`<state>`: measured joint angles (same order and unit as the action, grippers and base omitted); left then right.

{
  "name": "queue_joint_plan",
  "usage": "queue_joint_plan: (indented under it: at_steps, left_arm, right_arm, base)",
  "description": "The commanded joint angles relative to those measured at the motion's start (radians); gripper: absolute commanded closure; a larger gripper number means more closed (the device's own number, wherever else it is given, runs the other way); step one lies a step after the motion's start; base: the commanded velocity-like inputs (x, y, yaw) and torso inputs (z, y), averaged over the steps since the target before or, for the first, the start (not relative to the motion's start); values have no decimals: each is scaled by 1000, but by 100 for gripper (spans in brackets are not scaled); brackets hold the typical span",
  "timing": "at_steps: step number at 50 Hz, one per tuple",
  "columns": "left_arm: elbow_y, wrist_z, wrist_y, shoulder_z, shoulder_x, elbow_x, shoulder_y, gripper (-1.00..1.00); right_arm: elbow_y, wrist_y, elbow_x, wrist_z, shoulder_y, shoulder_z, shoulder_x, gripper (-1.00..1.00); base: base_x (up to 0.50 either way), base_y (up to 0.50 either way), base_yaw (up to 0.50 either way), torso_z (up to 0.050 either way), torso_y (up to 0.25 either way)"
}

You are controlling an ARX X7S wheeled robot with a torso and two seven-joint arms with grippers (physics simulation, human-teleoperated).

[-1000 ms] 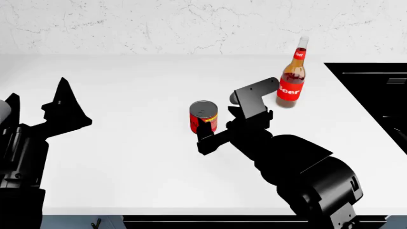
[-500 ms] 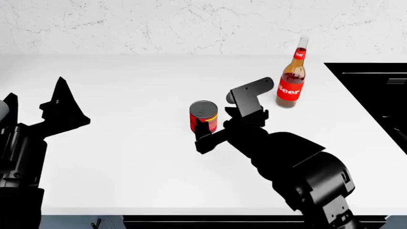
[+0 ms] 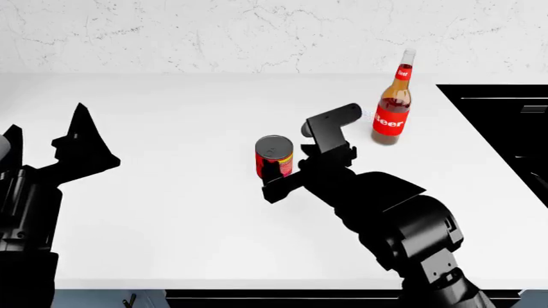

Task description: Pick the cans from the counter and place them in their designated side in the cabinet.

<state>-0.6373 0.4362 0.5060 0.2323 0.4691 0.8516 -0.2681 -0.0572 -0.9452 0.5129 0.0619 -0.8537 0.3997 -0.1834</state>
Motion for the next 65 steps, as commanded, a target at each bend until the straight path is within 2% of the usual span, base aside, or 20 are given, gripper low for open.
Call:
queue_joint_plan:
  at_steps: [1,30,31,39,45,50,56,65]
  left_arm:
    - [2,1,-5,-2,1,-1,3,-100]
    - [-13,9,-6,-3,10,12,-1,-100]
    - [-13,9,-6,-3,10,12,-1,-100]
    - [-14,8,-10,-3,11,11,3,-100]
    - [-18,10,-10,-1,15,16,1,-100]
    - [-23,14,0,-7,22,25,-12,-100]
    - [-41,31,31,-22,38,47,-44,-100]
    - [-64,46,59,-42,52,65,-68,-100]
  right_arm:
    - [-63,30,-7,18,-17,17,7,-100]
    - [-334,156,-37,114,-113,92,80,-100]
    - [-339,159,-37,116,-114,94,82,100]
    - [-290,131,-12,110,-88,89,61,100]
    - [-79,45,13,8,-34,45,-7,100]
    - [235,-133,107,-153,-24,-106,-57,100]
    - [504,-429,277,-338,-76,-352,-47,100]
    - [672,-524,373,-424,-65,-500,-29,100]
  base:
    - [0,0,0,0,0]
    - [0,0,0,0,0]
    - [0,0,0,0,0]
    - [0,0,0,0,0]
    - [0,0,0,0,0]
    - [0,0,0,0,0]
    - [0,0,0,0,0]
    - [0,0,0,0,0]
